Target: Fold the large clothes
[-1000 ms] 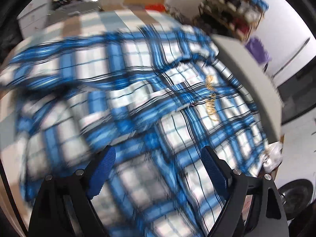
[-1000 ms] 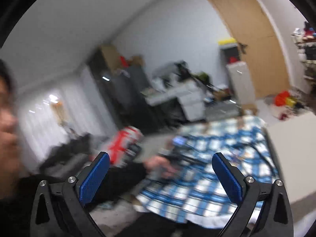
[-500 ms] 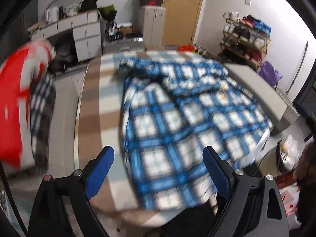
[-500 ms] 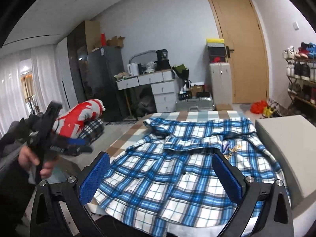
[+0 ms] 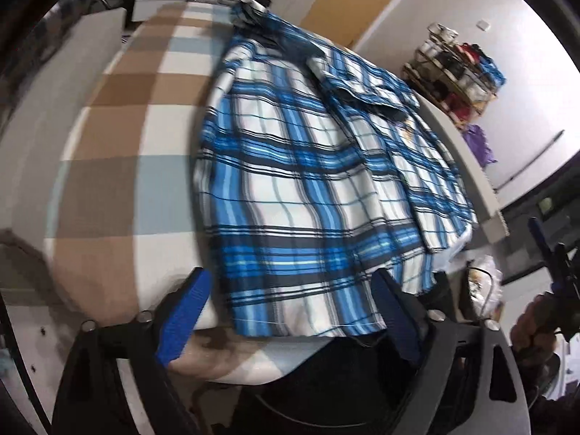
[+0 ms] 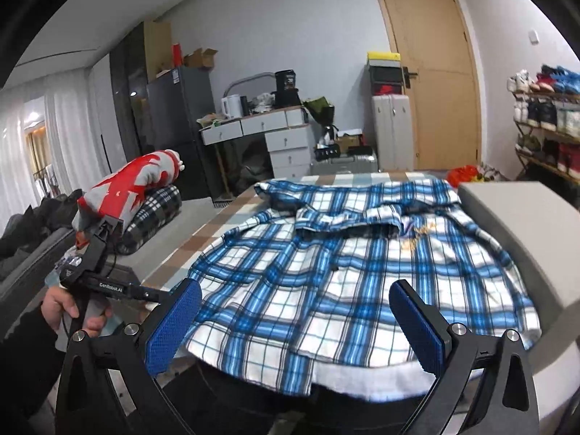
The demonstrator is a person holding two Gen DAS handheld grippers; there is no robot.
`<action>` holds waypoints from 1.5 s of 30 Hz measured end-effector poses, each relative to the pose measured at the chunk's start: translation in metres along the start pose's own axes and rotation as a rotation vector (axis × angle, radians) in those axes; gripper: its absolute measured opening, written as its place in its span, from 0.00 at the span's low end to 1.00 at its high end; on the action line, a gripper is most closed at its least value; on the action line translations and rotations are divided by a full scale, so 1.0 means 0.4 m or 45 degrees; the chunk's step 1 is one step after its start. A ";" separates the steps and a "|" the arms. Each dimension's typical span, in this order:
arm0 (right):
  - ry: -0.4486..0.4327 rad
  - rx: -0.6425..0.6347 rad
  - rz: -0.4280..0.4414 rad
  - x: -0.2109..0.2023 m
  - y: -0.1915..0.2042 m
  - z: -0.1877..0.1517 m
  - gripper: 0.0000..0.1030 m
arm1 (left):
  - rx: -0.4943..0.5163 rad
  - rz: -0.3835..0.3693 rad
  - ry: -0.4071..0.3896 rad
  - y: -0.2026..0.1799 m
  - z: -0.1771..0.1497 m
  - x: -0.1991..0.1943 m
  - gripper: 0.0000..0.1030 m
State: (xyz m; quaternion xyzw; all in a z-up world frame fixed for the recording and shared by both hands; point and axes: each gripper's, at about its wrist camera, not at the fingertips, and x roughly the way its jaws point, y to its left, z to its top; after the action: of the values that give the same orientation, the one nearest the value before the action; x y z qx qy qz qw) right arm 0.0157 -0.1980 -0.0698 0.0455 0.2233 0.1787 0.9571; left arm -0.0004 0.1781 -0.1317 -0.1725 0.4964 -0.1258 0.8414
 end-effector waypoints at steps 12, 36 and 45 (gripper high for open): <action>0.031 0.135 0.012 -0.014 -0.032 -0.036 1.00 | -0.053 -0.042 0.041 0.043 -0.023 -0.010 0.03; 0.092 0.211 0.052 0.000 -0.043 -0.061 1.00 | -0.251 -0.257 -0.050 0.102 -0.023 -0.032 0.45; 0.080 0.132 0.103 -0.003 -0.001 -0.062 1.00 | -0.329 -0.279 -0.010 0.127 0.012 -0.016 0.79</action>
State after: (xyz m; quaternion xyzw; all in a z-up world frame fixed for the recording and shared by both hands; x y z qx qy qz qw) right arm 0.0038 -0.1985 -0.0915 0.0982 0.2603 0.2070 0.9380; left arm 0.0029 0.2275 -0.1454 -0.3327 0.4834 -0.1514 0.7954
